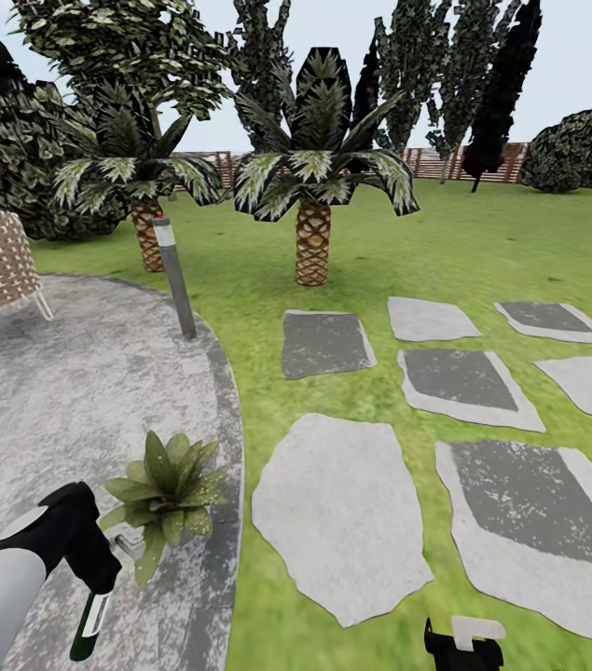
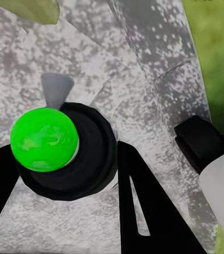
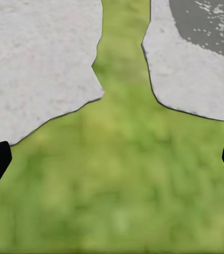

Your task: Pick up the pesticide atomizer in the garden and spray insectifuge to fully cover both potted plants in the garden.

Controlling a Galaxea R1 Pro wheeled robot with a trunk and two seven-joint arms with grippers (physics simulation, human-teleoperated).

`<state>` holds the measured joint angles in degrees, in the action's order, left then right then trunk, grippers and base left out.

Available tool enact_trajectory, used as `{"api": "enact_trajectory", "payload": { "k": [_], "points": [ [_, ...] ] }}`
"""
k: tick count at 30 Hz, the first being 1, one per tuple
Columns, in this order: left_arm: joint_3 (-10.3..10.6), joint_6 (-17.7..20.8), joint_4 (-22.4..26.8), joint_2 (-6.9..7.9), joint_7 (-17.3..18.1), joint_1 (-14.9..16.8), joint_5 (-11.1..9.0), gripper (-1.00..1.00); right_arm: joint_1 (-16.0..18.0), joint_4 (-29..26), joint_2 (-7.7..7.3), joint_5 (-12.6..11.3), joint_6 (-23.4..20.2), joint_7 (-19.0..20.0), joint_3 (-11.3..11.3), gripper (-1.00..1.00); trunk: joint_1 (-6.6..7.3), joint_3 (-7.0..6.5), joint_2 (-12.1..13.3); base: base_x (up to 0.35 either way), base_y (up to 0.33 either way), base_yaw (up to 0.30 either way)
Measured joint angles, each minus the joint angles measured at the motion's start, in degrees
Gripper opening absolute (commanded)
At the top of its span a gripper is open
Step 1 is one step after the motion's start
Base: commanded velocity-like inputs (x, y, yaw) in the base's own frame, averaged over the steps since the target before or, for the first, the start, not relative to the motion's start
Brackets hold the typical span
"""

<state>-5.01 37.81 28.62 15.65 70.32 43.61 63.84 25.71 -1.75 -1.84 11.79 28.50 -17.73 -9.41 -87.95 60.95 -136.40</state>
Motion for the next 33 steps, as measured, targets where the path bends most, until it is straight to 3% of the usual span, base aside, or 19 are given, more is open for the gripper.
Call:
{"api": "enact_trajectory", "payload": {
  "k": [2, 5, 12, 22, 26, 30, 33],
  "points": [
    [-0.70, -0.02, 0.05, 0.10, -4.34, -0.81, -2.52, -1.00, 0.00, 0.01, 0.00, 0.05, 0.00, 0.00, 0.00, 1.00, 0.00, 0.00, 0.00, 0.000, 0.000, -0.006],
    [-0.97, 0.01, 0.14, 0.01, -6.41, -1.05, -4.44, -1.00, 0.00, 0.01, -0.01, 0.05, 0.00, 0.00, 0.00, 1.00, 0.00, 0.00, 0.00, 0.000, 0.000, -0.001],
    [-1.27, 0.16, 0.75, -0.07, -6.50, -1.09, -4.73, -1.00, 0.00, 0.01, 0.00, 0.00, 0.00, -0.05, 0.00, 1.00, 0.00, 0.00, 0.00, -0.005, 0.022, 0.000],
    [-1.13, 0.36, 0.01, -1.01, -6.72, -1.08, -4.95, -1.00, -0.01, 0.00, 0.00, 0.00, -0.02, -0.05, -0.02, 1.00, 0.01, 0.00, 0.00, 0.003, 0.268, 0.000],
    [-1.04, 0.10, -3.50, -1.40, -6.83, -1.19, -5.18, -1.00, 0.00, 0.01, 0.00, 0.00, -0.01, -0.08, 0.00, 1.00, 0.01, 0.00, 0.00, 0.124, 0.147, 0.000],
    [-1.01, -3.37, -8.27, -1.97, -9.10, -1.91, -7.17, -1.00, 0.00, 0.01, -0.01, 0.00, 0.00, -0.09, 0.00, 1.00, 0.00, 0.00, 0.00, 0.010, 0.012, 0.000],
    [-0.94, -6.19, -8.90, -3.97, -11.87, -3.26, -8.01, -1.00, 0.00, 0.01, 0.02, 0.00, 0.00, -0.09, 0.00, 1.00, 0.00, 0.00, 0.00, 0.001, 0.001, 0.000]
  ]
}}
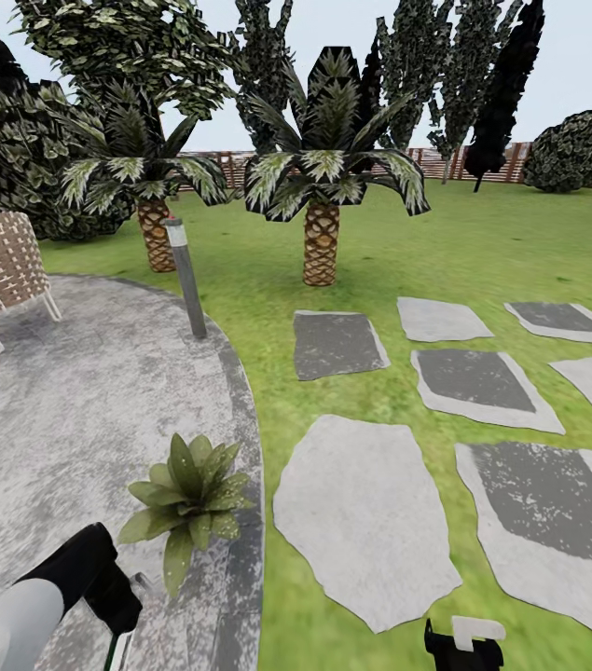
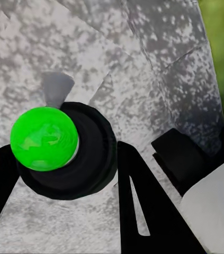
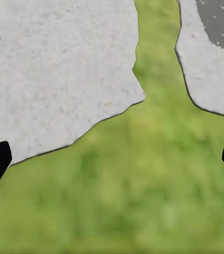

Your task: Pick up the pesticide atomizer in the garden and spray insectifuge to fully cover both potted plants in the garden.

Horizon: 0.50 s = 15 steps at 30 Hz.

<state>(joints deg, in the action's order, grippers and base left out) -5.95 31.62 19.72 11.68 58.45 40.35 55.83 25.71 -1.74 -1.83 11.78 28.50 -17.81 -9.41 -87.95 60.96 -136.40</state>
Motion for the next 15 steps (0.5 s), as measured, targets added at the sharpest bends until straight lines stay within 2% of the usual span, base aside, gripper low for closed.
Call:
{"api": "enact_trajectory", "payload": {
  "k": [1, 3, 6, 11, 15],
  "points": [
    [-0.03, -0.30, 0.16, -0.84, -0.70, -0.18, -0.06, -1.00, 0.00, 0.00, 0.00, 0.00, 0.00, 0.00, 0.00, 1.00, 0.00, 0.00, 0.00, 0.000, 0.000, 0.000],
    [-0.17, -0.53, 0.38, -1.50, -1.22, -0.31, 0.04, -1.00, 0.00, 0.00, 0.00, 0.00, 0.00, 0.00, 0.00, 1.00, 0.00, 0.00, 0.00, 0.000, 0.000, 0.000],
    [-0.20, -0.50, 0.58, -1.18, -1.14, -0.36, -0.23, -1.00, 0.00, 0.00, 0.03, 0.00, 0.00, 0.00, 0.01, 1.00, 0.00, 0.00, 0.00, 0.000, 0.000, 0.000],
    [-0.09, -0.12, 0.92, 0.19, -0.04, 0.08, -0.71, -1.00, 0.00, 0.00, 0.01, 0.00, 0.00, 0.00, 0.01, 1.00, 0.00, 0.00, 0.00, 0.000, 0.000, 0.000],
    [0.01, 0.03, 1.02, 0.45, 0.98, 0.28, -0.73, -1.00, 0.00, 0.00, 0.00, 0.00, 0.00, 0.00, 0.00, 1.00, 0.00, 0.00, 0.00, 0.000, 0.000, 0.000]
  ]
}}
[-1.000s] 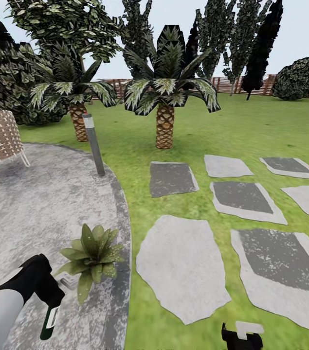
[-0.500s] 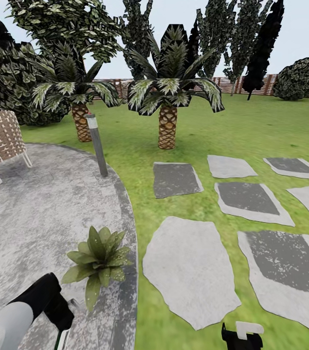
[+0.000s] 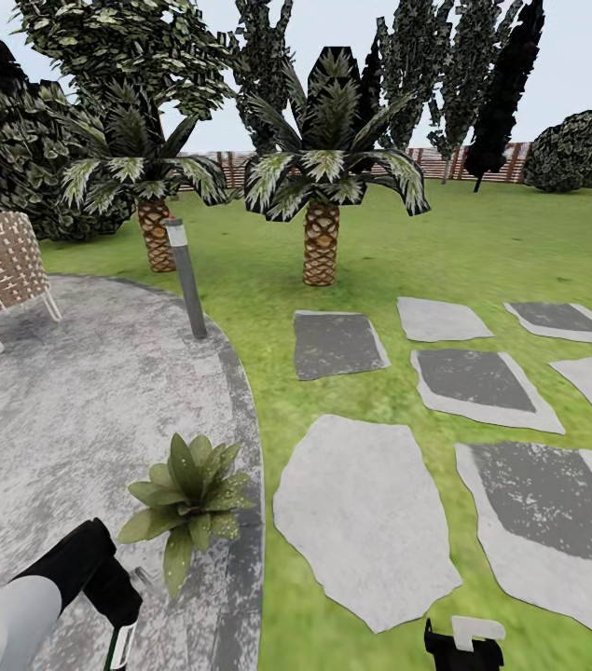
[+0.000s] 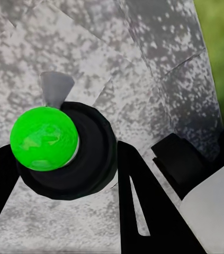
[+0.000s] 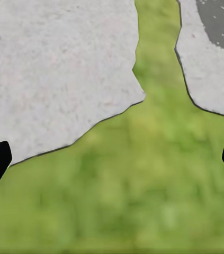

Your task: Pick up the pesticide atomizer in the garden and spray insectifuge to fully cover both potted plants in the garden.

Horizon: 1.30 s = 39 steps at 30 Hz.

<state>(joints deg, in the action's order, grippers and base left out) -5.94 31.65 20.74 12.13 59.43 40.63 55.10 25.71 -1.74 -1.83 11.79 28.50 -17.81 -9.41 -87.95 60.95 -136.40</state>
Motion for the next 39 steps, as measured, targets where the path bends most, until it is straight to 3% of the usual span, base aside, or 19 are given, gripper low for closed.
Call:
{"api": "enact_trajectory", "payload": {
  "k": [4, 7, 8, 10, 12, 15, 18, 23, 27, 32, 39],
  "points": [
    [0.05, -0.10, 0.01, 1.93, 0.27, -0.30, 0.07, -1.00, 0.00, 0.00, -0.02, 0.00, 0.00, 0.00, 0.00, 1.00, 0.00, 0.00, 0.00, 0.000, 0.000, 0.000],
    [-0.11, -0.06, 0.02, 2.16, 0.31, -0.52, -0.11, -1.00, 0.00, 0.00, 0.01, 0.00, 0.00, 0.00, 0.00, 1.00, 0.00, 0.00, 0.00, 0.000, 0.000, 0.011],
    [-0.22, 0.03, 0.02, 1.26, 0.32, -0.51, -0.34, -1.00, 0.00, 0.00, 0.04, 0.00, 0.00, 0.00, 0.00, 1.00, 0.00, 0.01, 0.00, 0.000, 0.000, 0.065],
    [-0.05, 0.16, 0.04, -1.91, 0.24, -0.42, -0.38, -1.00, 0.00, -0.05, 0.06, -0.01, 0.00, -0.03, -0.06, 1.00, 0.00, 0.07, 0.00, 0.000, 0.000, 0.112],
    [0.17, 0.08, 0.08, -2.81, 0.24, -0.16, -0.03, -1.00, 0.00, -0.07, 0.02, -0.02, 0.00, -0.06, -0.09, 1.00, 0.00, 0.16, 0.00, 0.000, 0.000, 0.155],
    [0.13, 0.10, 0.40, -2.24, 0.50, 0.26, 0.01, -1.00, 0.00, -0.15, 0.00, -0.04, 0.00, -0.08, -0.10, 1.00, 0.00, 0.31, 0.00, 0.000, 0.000, 0.105],
    [0.11, 0.16, 3.79, -0.06, 6.30, 0.69, 0.21, -1.00, 0.00, -0.11, -0.02, -0.02, 0.00, -0.08, -0.09, 1.00, 0.00, 0.34, 0.00, 0.000, 0.000, 0.017],
    [0.28, 0.93, 7.06, -0.16, 9.00, 0.07, 0.59, -1.00, 0.00, -0.01, -0.14, 0.00, 0.06, -0.02, -0.05, 1.00, 0.00, 0.35, 0.00, 0.000, 0.000, 0.002],
    [0.54, 4.51, 7.46, -0.78, 9.03, 0.62, 0.62, -1.00, 0.00, 0.00, -0.36, 0.00, 0.02, 0.00, -0.06, 1.00, 0.00, 0.35, 0.00, 0.000, 0.000, 0.000],
    [0.62, 5.32, 7.52, -0.33, 8.87, 0.47, 0.71, -1.00, 0.00, 0.00, -0.45, 0.00, 0.04, 0.00, -0.09, 1.00, 0.00, 0.35, 0.00, -0.002, 0.000, 0.000],
    [0.16, 5.39, 7.48, 0.00, 3.86, 0.23, 0.69, -1.00, -0.01, -0.02, -0.46, 0.00, -0.01, 0.02, -0.10, 1.00, -0.03, 0.35, 0.00, -0.266, 0.086, -0.105]
  ]
}}
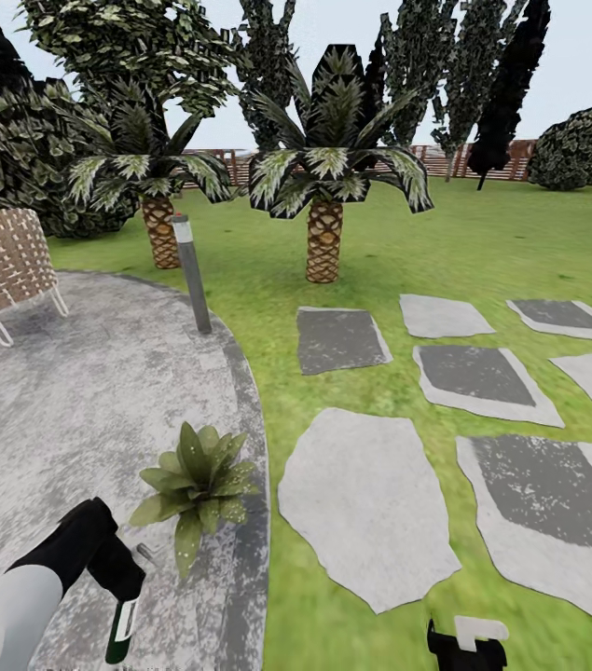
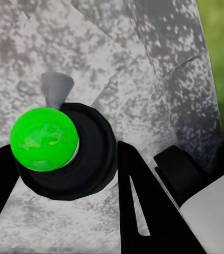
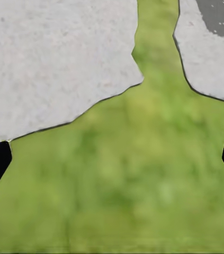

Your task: Pick up the pesticide atomizer in the garden and spray insectifuge to fully cover both potted plants in the garden.

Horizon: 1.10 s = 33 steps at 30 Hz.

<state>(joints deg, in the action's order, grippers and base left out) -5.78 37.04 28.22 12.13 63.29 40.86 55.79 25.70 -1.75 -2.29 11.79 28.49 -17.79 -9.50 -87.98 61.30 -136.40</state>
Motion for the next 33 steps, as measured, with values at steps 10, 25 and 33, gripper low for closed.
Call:
{"api": "enact_trajectory", "payload": {
  "k": [10, 25, 33],
  "points": [
    [-0.11, 0.06, 0.01, -0.04, -0.21, 0.10, -0.23, -1.00, 0.00, -0.02, 0.00, 0.00, -0.01, 0.01, 0.06, 1.00, 0.04, 0.00, 0.00, -0.067, 0.278, -0.134],
    [-0.11, 0.24, 0.01, -0.02, -0.17, 0.08, -0.28, -1.00, 0.00, -0.14, 0.10, -0.08, 0.08, -0.02, -0.01, 1.00, 0.00, -0.26, 0.00, -0.093, 0.284, -0.182],
    [-0.11, 0.24, 0.02, 0.05, -0.21, 0.16, -0.25, -1.00, 0.01, -0.18, 0.21, -0.08, 0.08, -0.10, 0.00, 1.00, 0.00, -0.41, 0.00, -0.267, 0.216, -0.168]
  ]
}}
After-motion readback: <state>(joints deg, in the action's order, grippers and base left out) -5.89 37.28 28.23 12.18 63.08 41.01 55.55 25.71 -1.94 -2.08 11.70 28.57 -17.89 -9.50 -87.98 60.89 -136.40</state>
